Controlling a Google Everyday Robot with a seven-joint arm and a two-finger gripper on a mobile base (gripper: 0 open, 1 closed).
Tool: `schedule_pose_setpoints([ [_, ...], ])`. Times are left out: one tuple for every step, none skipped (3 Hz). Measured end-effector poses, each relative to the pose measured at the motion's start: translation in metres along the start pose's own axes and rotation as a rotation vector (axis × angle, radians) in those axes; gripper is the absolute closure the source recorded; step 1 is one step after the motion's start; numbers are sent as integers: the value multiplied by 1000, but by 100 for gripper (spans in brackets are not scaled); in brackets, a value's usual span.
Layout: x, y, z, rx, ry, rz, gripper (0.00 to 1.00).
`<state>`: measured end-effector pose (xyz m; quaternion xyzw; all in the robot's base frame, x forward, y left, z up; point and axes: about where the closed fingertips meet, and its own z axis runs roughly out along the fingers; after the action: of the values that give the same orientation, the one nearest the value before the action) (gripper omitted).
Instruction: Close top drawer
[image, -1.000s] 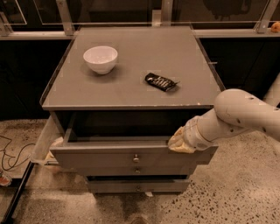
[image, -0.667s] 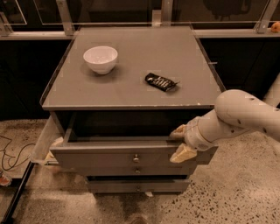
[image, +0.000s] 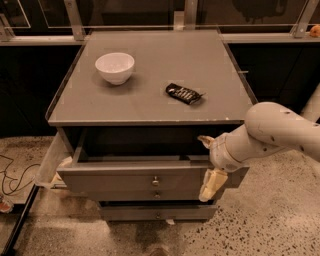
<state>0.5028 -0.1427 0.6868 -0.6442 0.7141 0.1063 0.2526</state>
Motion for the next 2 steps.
schedule_pose_setpoints([
  [-2, 0, -1, 11, 14, -11, 0],
  [-7, 0, -9, 19, 3, -22, 0],
])
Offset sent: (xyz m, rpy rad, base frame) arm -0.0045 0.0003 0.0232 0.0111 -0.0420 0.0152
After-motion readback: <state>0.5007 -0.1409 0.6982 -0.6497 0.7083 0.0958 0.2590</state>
